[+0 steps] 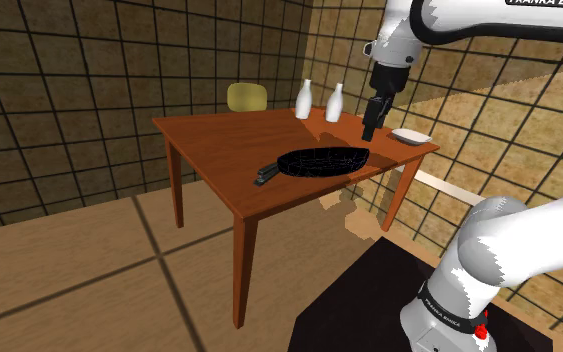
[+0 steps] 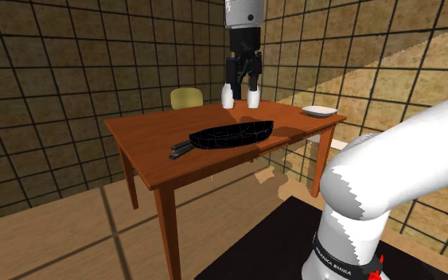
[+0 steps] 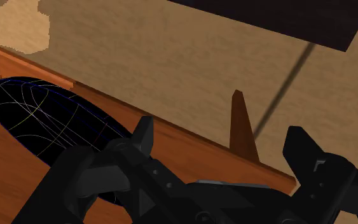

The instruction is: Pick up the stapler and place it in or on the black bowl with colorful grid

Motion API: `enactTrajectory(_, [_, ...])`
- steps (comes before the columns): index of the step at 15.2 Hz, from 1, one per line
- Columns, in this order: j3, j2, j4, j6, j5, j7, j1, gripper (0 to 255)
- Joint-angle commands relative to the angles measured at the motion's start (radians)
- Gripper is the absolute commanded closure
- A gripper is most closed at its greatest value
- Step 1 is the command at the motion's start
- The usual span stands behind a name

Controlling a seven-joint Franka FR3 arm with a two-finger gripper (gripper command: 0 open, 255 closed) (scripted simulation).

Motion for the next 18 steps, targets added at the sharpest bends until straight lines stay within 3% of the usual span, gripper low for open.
enactTrajectory(1, [0.000, 0.000, 0.000, 0.000, 0.000, 0.000, 0.000, 0])
enactTrajectory(10, [0.170, 0.263, 0.020, 0.231, 0.085, 0.463, -0.097, 0])
enactTrajectory(18, [0.274, 0.568, 0.149, 0.395, 0.057, 0.868, -0.188, 0])
